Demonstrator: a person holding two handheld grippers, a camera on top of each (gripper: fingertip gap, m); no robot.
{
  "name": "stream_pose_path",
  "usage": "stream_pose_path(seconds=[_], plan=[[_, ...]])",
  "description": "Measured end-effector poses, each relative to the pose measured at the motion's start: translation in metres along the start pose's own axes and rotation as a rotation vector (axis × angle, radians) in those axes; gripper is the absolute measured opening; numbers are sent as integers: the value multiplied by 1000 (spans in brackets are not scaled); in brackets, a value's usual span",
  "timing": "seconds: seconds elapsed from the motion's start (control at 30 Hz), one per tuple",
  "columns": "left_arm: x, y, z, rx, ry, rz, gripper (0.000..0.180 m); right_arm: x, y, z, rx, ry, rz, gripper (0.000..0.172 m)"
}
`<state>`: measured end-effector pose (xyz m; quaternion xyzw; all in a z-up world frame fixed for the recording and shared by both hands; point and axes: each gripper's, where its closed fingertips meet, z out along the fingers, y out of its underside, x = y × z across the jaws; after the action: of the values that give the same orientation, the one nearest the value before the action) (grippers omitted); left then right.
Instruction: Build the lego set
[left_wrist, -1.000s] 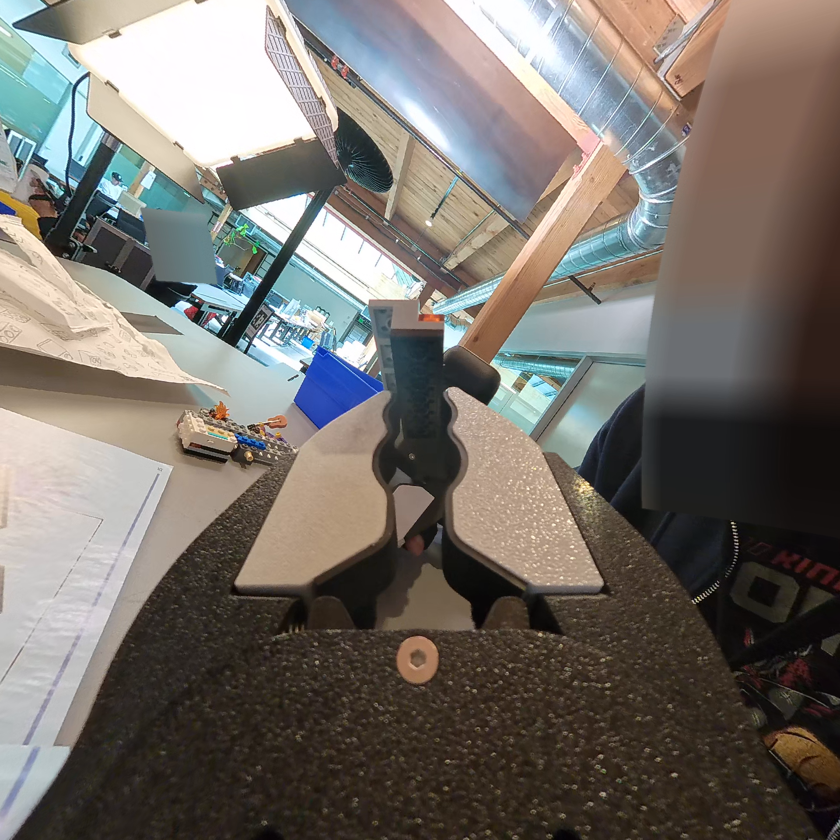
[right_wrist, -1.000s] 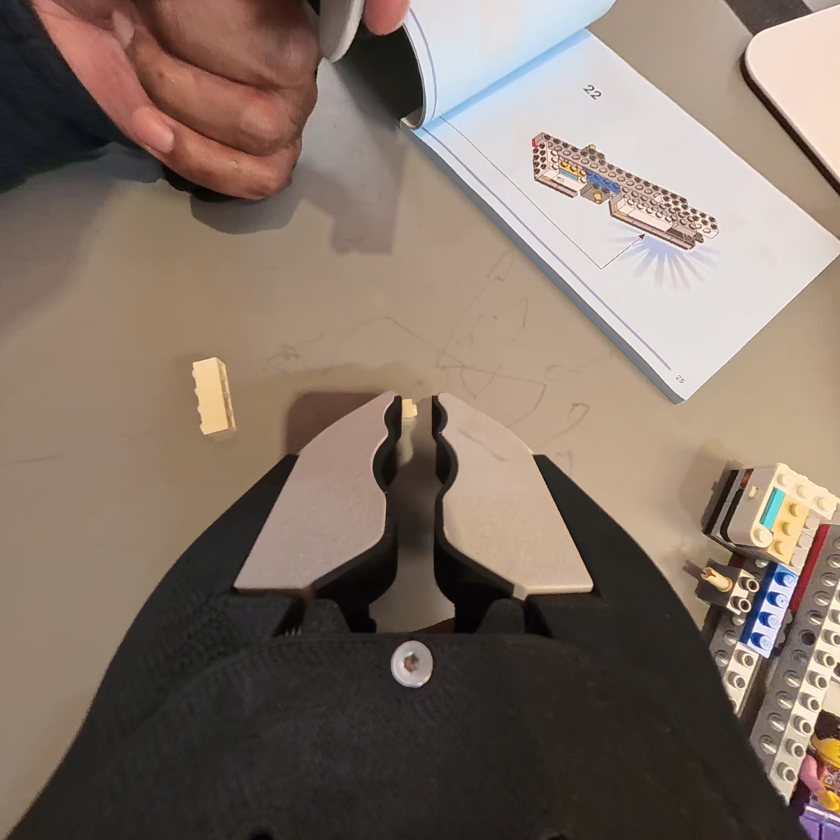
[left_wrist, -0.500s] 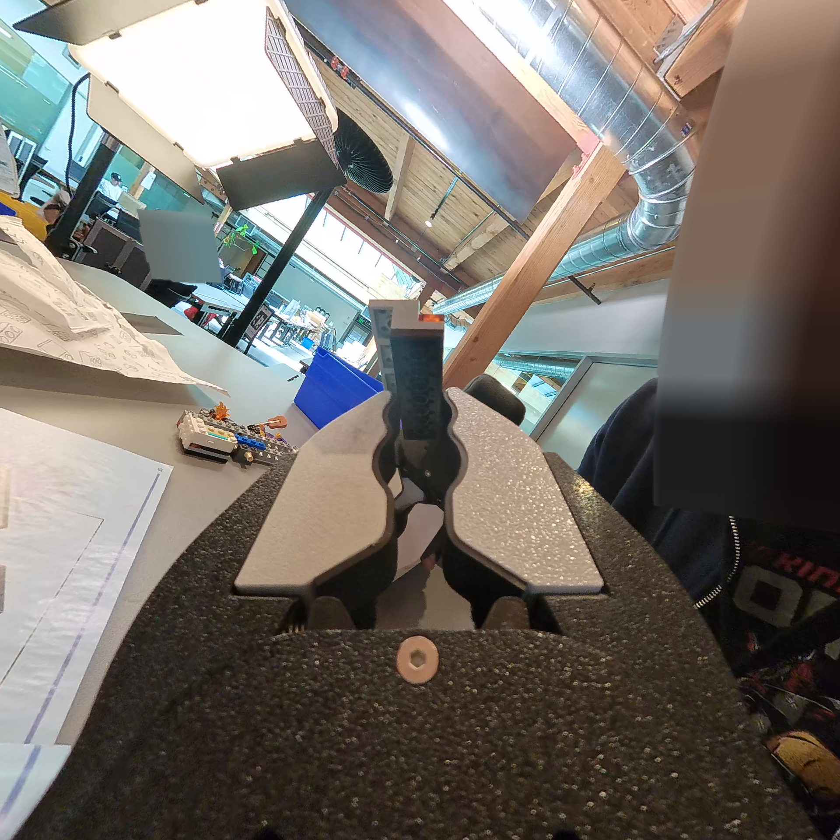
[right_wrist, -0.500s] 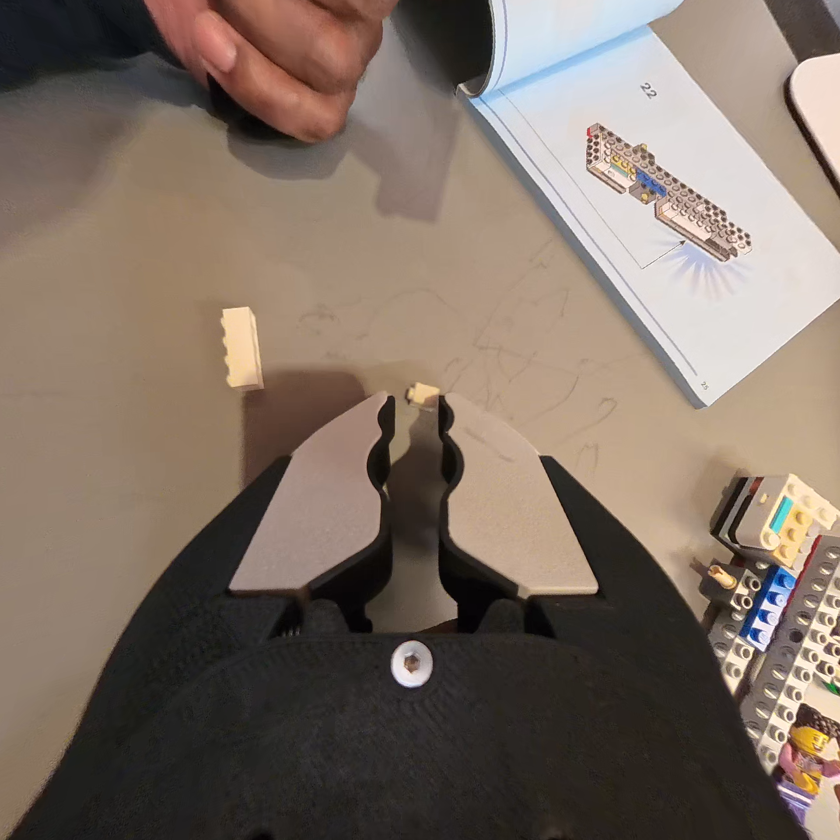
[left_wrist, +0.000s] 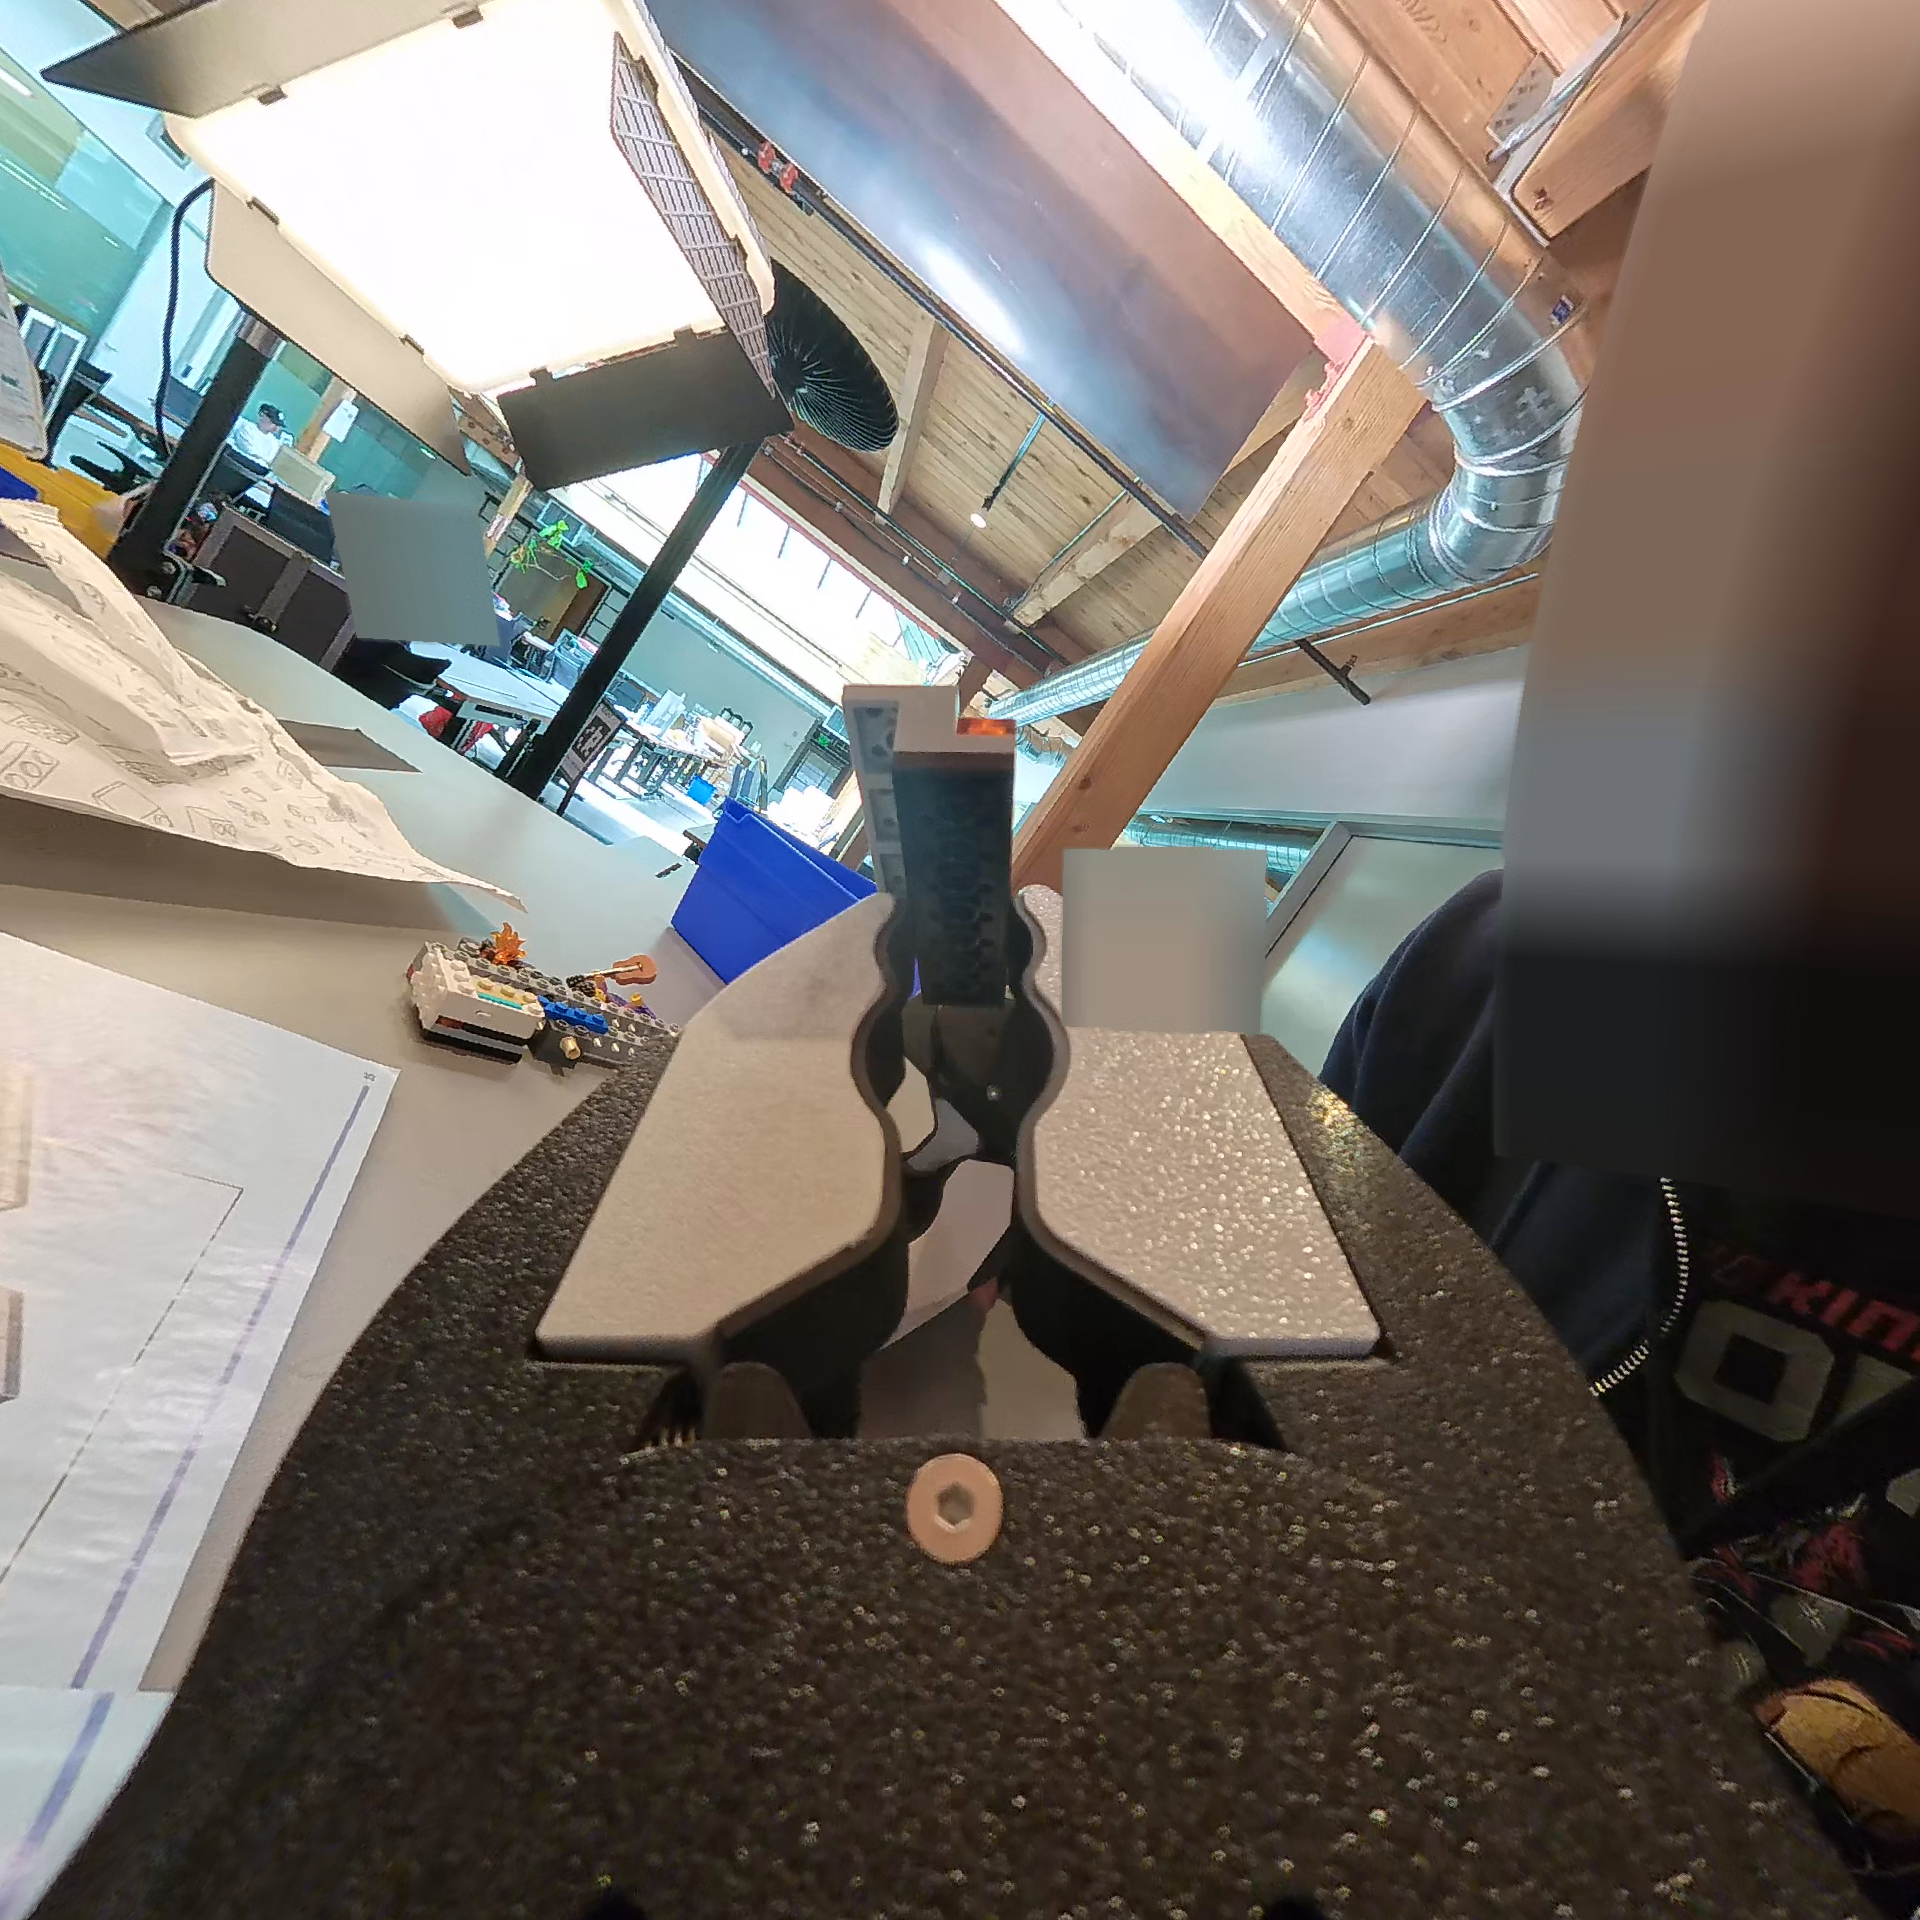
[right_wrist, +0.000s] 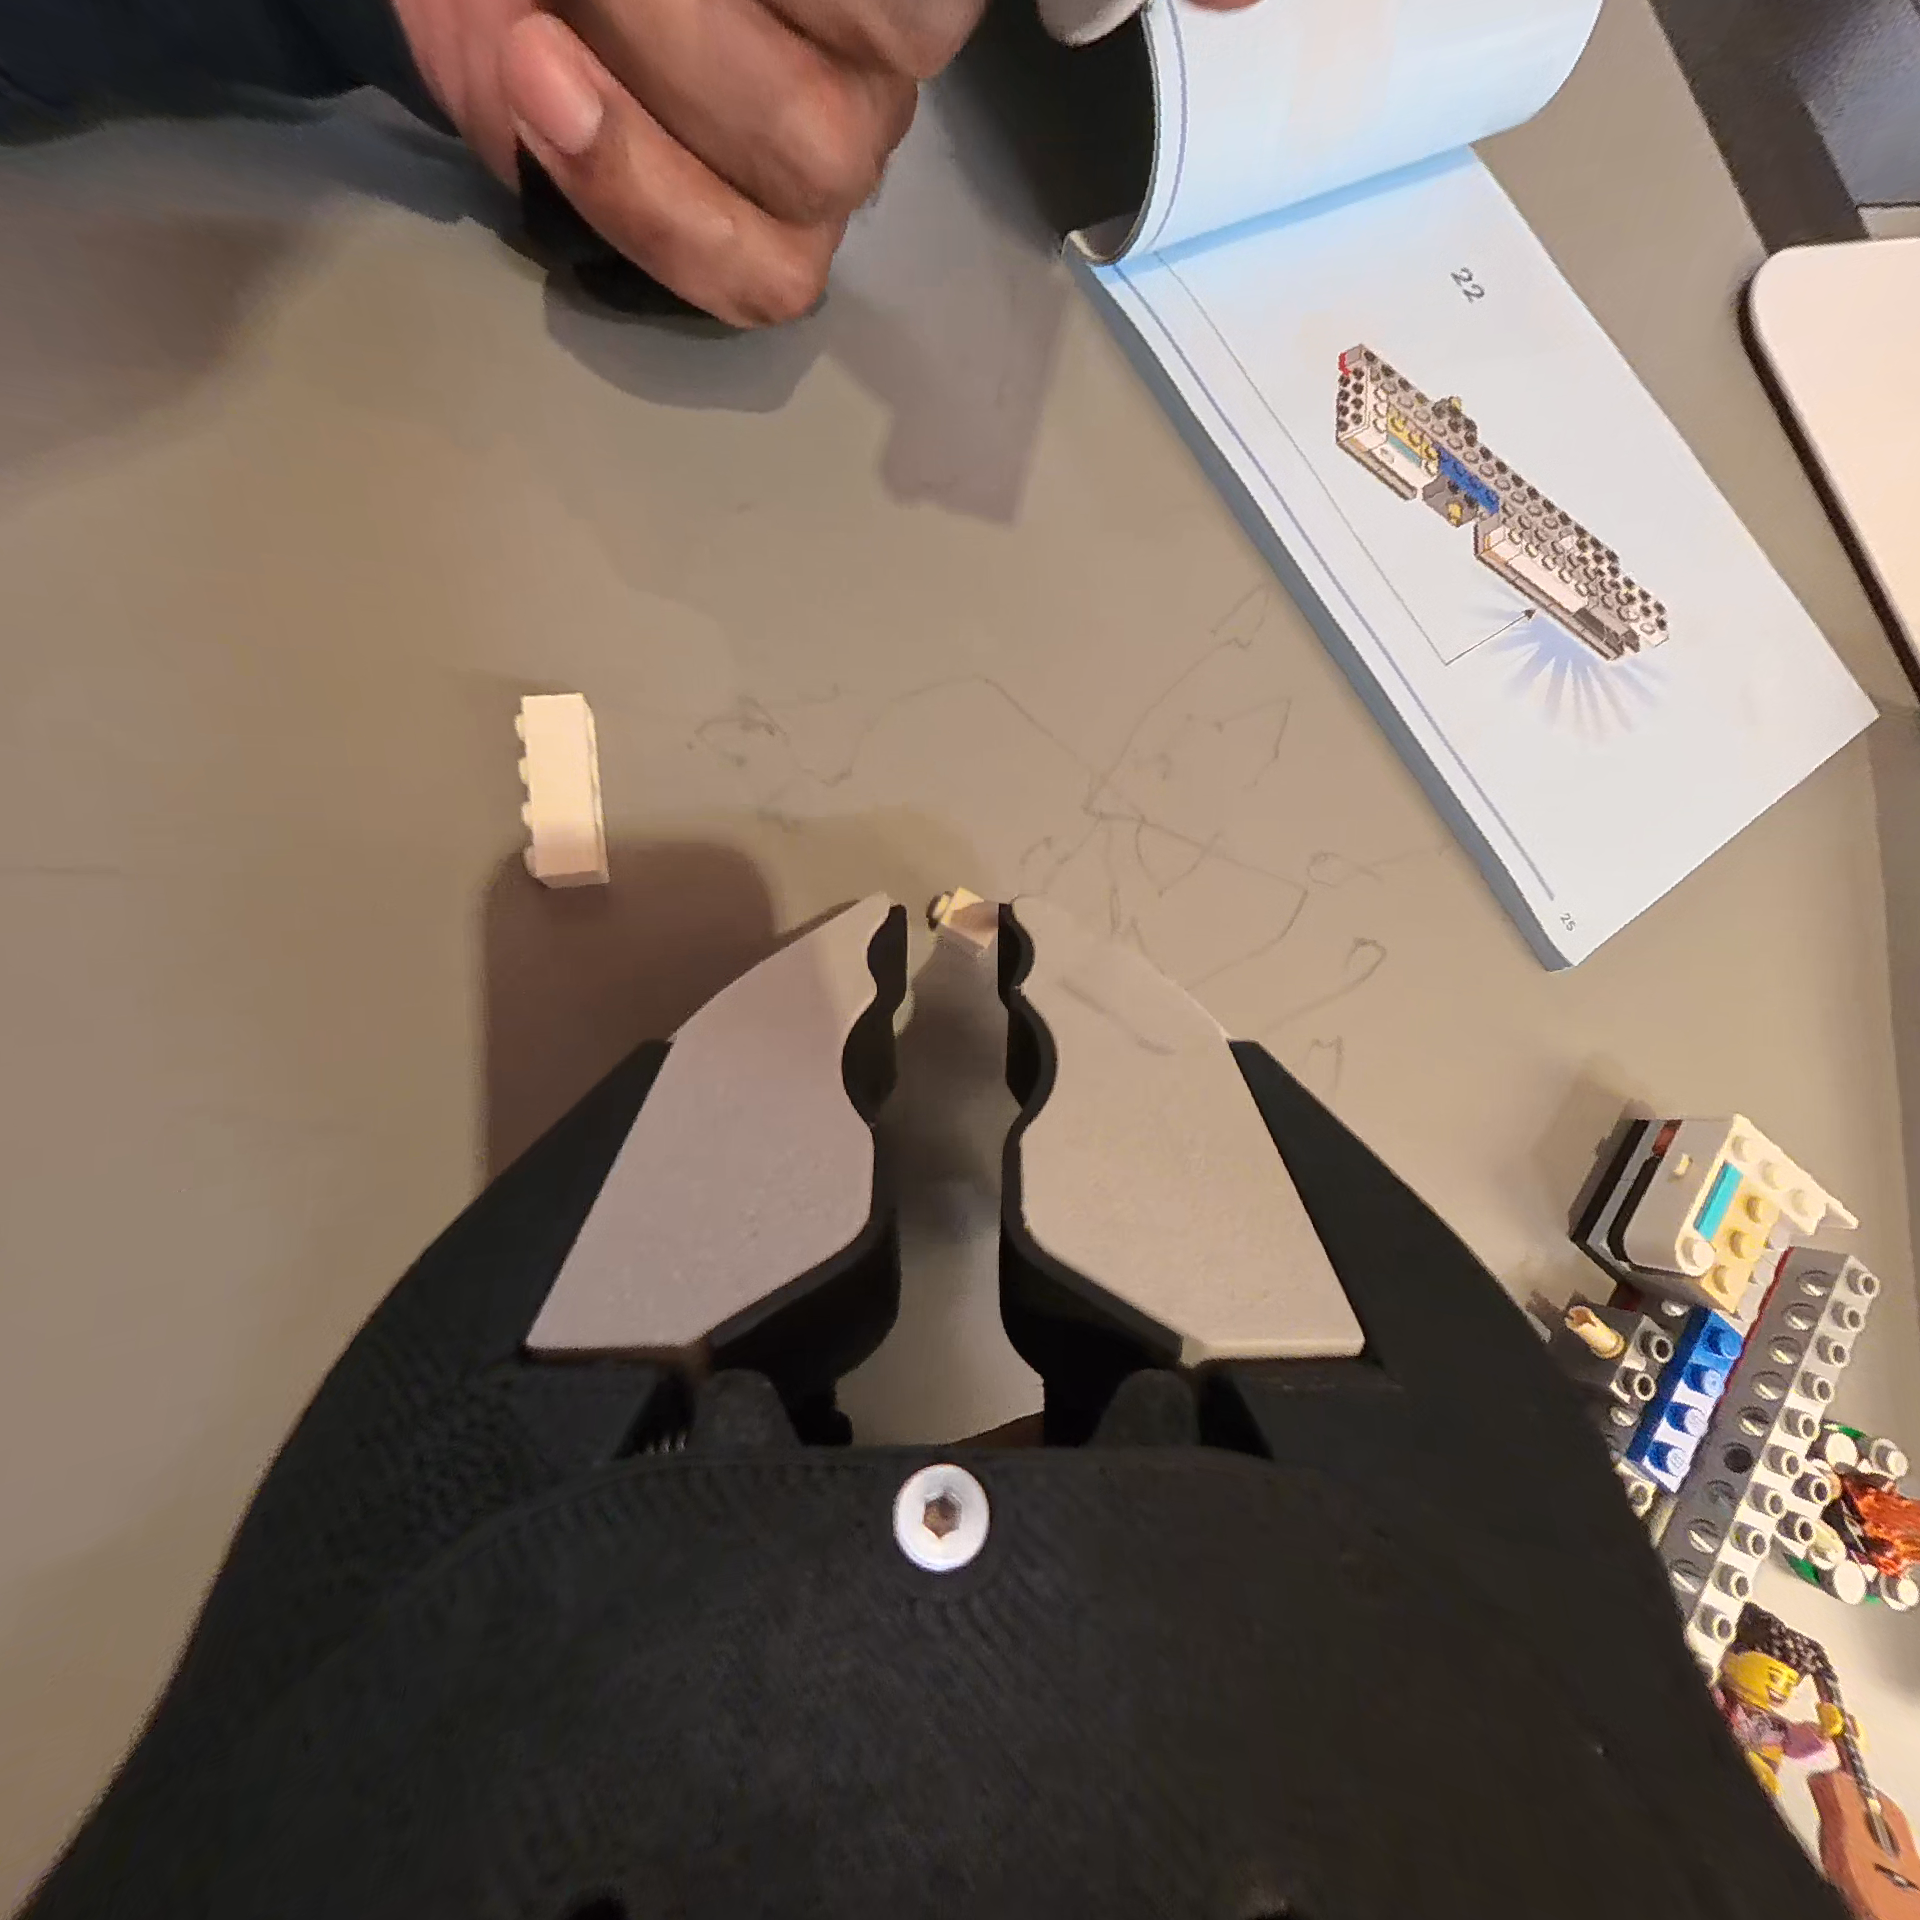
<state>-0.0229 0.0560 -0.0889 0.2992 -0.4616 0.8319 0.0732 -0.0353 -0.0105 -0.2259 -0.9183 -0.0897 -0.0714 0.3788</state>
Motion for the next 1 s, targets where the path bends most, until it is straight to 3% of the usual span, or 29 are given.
stream_pose_path(seconds=[0.33, 0.6, 1.0], plan=[[0, 0, 0, 1, 2, -3, 17, 0, 3, 0, -11, -13, 30, 14], [0, 0, 0, 0, 5, -4, 17, -3, -4, 0, 28, -7, -15, 22], [1, 1, 1, -4, 9, -5, 17, -3, -14, 12, 22, -22, -26, 17]])
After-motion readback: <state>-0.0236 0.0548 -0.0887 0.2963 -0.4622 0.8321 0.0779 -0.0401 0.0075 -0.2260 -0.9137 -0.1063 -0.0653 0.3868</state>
